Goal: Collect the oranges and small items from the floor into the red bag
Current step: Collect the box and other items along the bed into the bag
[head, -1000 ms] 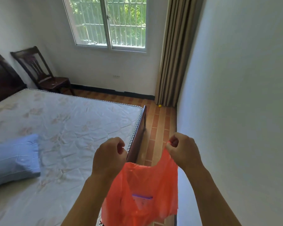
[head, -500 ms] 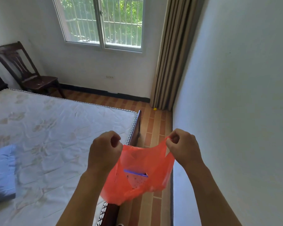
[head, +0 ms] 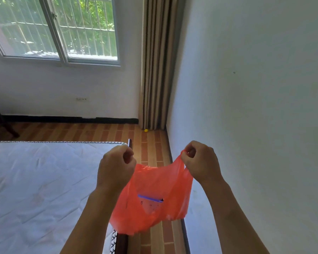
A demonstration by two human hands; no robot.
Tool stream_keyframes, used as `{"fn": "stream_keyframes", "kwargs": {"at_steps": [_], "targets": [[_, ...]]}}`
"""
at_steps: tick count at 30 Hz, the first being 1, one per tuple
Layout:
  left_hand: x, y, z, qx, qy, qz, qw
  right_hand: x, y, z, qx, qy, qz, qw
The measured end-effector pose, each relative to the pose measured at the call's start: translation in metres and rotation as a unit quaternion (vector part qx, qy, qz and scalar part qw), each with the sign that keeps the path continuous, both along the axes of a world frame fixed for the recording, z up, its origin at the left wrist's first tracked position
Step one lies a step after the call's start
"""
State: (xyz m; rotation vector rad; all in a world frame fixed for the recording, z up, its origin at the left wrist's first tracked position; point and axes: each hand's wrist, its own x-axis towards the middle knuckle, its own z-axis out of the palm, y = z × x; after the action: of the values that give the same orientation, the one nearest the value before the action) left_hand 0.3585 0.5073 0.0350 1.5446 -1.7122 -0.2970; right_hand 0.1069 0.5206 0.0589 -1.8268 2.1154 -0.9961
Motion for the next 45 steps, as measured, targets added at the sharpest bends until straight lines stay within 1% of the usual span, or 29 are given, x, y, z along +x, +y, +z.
{"fn": "stream_keyframes", "kwargs": {"at_steps": [6, 11, 15, 23, 28, 34, 39, 45], "targets": [[-0.013, -0.073, -0.015, 0.011, 0.0, -0.028, 1.0, -0.013, -0.064, -0.013, 0.013, -0.003, -0.019, 1.0], [-0.026, -0.15, -0.028, 0.019, 0.008, -0.019, 1.0, -0.03, -0.139, -0.028, 0.008, -0.011, -0.018, 1.0], [-0.045, -0.212, -0.022, 0.025, 0.009, -0.016, 1.0, -0.051, -0.205, -0.026, 0.014, -0.021, -0.012, 1.0], [-0.067, -0.322, -0.011, 0.002, 0.005, 0.008, 1.0, -0.083, -0.326, -0.018, -0.004, -0.033, 0.015, 0.999], [-0.074, -0.371, -0.002, -0.011, 0.007, 0.017, 1.0, -0.087, -0.382, -0.013, -0.026, -0.055, 0.024, 0.998], [-0.074, -0.454, -0.017, -0.003, 0.023, 0.015, 1.0, -0.087, -0.457, -0.017, -0.025, -0.047, 0.02, 0.998], [-0.069, -0.538, -0.023, 0.001, 0.045, 0.008, 0.999, -0.083, -0.531, -0.018, -0.012, -0.043, 0.002, 0.999], [-0.053, -0.64, -0.031, 0.034, 0.068, 0.005, 0.997, -0.069, -0.627, -0.014, 0.019, -0.021, -0.013, 1.0]]}}
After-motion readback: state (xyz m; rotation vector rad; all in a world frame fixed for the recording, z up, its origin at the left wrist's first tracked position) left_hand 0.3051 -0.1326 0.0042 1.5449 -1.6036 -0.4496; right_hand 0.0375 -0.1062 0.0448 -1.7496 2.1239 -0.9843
